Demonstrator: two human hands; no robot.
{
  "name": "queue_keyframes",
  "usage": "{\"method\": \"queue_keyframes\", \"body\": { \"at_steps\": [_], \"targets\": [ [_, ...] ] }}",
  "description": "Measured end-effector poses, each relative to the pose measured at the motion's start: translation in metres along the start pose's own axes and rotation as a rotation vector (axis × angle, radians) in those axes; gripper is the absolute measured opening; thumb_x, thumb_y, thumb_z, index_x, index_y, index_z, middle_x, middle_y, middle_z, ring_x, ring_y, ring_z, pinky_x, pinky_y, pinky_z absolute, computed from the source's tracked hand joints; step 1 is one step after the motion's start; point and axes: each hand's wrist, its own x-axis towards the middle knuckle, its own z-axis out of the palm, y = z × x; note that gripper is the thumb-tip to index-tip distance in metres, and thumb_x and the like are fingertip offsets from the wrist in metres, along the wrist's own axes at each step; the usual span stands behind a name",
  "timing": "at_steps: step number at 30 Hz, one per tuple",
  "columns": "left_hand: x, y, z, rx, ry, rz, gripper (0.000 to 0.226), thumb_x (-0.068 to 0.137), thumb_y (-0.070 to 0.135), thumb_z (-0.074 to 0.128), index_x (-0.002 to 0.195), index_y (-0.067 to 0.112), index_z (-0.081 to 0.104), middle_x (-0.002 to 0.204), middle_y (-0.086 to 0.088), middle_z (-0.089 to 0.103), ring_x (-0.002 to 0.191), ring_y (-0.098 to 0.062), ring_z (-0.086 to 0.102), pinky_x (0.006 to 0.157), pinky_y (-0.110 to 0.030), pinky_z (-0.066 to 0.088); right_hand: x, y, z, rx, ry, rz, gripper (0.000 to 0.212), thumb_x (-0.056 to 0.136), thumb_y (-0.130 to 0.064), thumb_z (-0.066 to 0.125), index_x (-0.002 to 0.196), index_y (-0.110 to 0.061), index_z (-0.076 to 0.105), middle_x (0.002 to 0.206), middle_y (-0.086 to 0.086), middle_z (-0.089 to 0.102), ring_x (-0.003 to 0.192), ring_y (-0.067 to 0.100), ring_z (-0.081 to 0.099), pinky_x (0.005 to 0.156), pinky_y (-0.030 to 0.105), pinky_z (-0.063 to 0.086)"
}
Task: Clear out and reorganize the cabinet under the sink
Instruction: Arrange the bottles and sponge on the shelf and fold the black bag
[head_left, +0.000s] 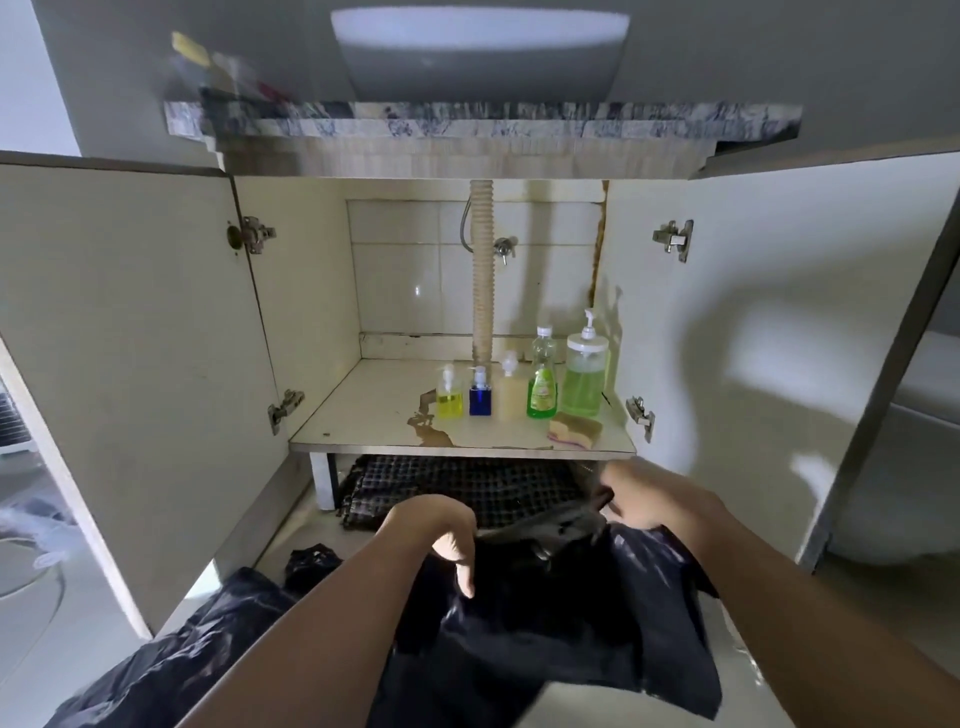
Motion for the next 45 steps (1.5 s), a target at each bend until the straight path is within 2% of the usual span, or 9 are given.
{"method": "queue_keyframes", "body": {
  "at_steps": [4,11,14,20,27,31,36,41,45],
  "targets": [
    [0.017,-0.002,-0.006,-0.167,0.495,-0.112,0.022,0.082,0.019,0.061,0.103,0.012,0.062,0.104,-0.007,0.066,0.093,-0.026,0.064,0.085,-0.039,0.055,0.014,0.005,0.004,0.070,0.455,0.032,0.043,0.084,-0.001,0.043,0.121,-0.020,0.055,0.110,0.010,0.064,0.099,0.030,0.062,0.074,0.032,0.046],
    [-0.016,0.014,-0.040,-0.378,1.299,0.051,0.031,0.083,0.003,0.049,0.107,0.020,0.059,0.087,-0.004,0.066,0.072,-0.029,0.064,0.067,-0.039,0.057,0.012,0.025,-0.028,0.321,0.958,-0.178,0.052,0.068,0.017,0.048,0.112,-0.008,0.063,0.108,0.014,0.062,0.094,0.034,0.061,0.082,0.037,0.049],
    [-0.019,0.017,-0.033,-0.277,1.117,0.065,0.034,0.085,0.008,0.050,0.112,0.028,0.058,0.092,-0.004,0.066,0.080,-0.029,0.065,0.073,-0.039,0.057,0.009,0.040,-0.024,0.290,0.898,-0.247,0.043,0.070,0.015,0.049,0.103,-0.008,0.067,0.095,0.013,0.064,0.086,0.032,0.062,0.075,0.035,0.049],
    [0.021,0.019,0.035,0.184,0.315,0.031,0.033,0.084,0.014,0.053,0.117,0.016,0.061,0.107,-0.007,0.062,0.095,-0.030,0.063,0.072,-0.037,0.050,0.010,0.059,0.048,-0.075,-0.031,-0.174,0.016,0.085,-0.008,0.052,0.086,-0.023,0.059,0.088,0.005,0.061,0.083,0.022,0.058,0.069,0.029,0.041],
    [0.094,0.039,0.138,0.105,0.033,0.034,0.068,0.084,0.001,0.048,0.147,0.015,0.026,0.140,-0.021,0.043,0.127,-0.038,0.045,0.099,-0.045,0.046,0.040,0.061,0.177,-0.187,-0.214,0.108,0.030,0.088,0.004,0.043,0.063,-0.011,0.037,0.064,0.001,0.035,0.052,0.016,0.036,0.050,0.028,0.033],
    [0.111,0.064,0.190,0.050,-0.093,0.044,0.077,0.084,-0.001,0.051,0.149,0.017,0.015,0.145,-0.025,0.029,0.126,-0.044,0.042,0.098,-0.050,0.045,0.041,0.077,0.224,-0.213,-0.315,0.189,0.022,0.089,-0.001,0.044,0.100,-0.013,0.059,0.077,0.000,0.049,0.092,0.025,0.063,0.073,0.033,0.045],
    [0.109,0.076,0.233,0.007,-0.225,0.059,0.083,0.085,0.008,0.057,0.152,0.018,0.009,0.148,-0.020,0.025,0.130,-0.041,0.039,0.102,-0.046,0.040,0.042,0.082,0.255,-0.337,-0.509,0.251,0.042,0.089,-0.003,0.039,0.126,-0.015,0.055,0.134,0.008,0.053,0.124,0.030,0.050,0.105,0.044,0.035],
    [0.119,0.062,0.209,-0.185,-0.350,0.137,0.086,0.083,0.050,0.064,0.151,0.022,0.019,0.154,-0.003,0.030,0.137,-0.028,0.036,0.103,-0.038,0.039,0.059,0.061,0.255,-0.612,-1.010,0.159,0.050,0.088,-0.025,0.062,0.135,-0.017,0.048,0.146,0.012,0.040,0.133,0.041,0.035,0.108,0.057,0.026],
    [0.141,0.027,0.173,-0.497,-0.390,0.016,0.059,0.081,0.056,0.063,0.128,0.020,0.058,0.136,-0.001,0.054,0.121,-0.023,0.053,0.089,-0.040,0.049,0.091,0.017,0.236,-0.573,-0.986,0.040,0.055,0.078,-0.029,0.072,0.128,-0.016,0.054,0.136,0.013,0.051,0.124,0.041,0.046,0.104,0.058,0.030]
  ]
}}
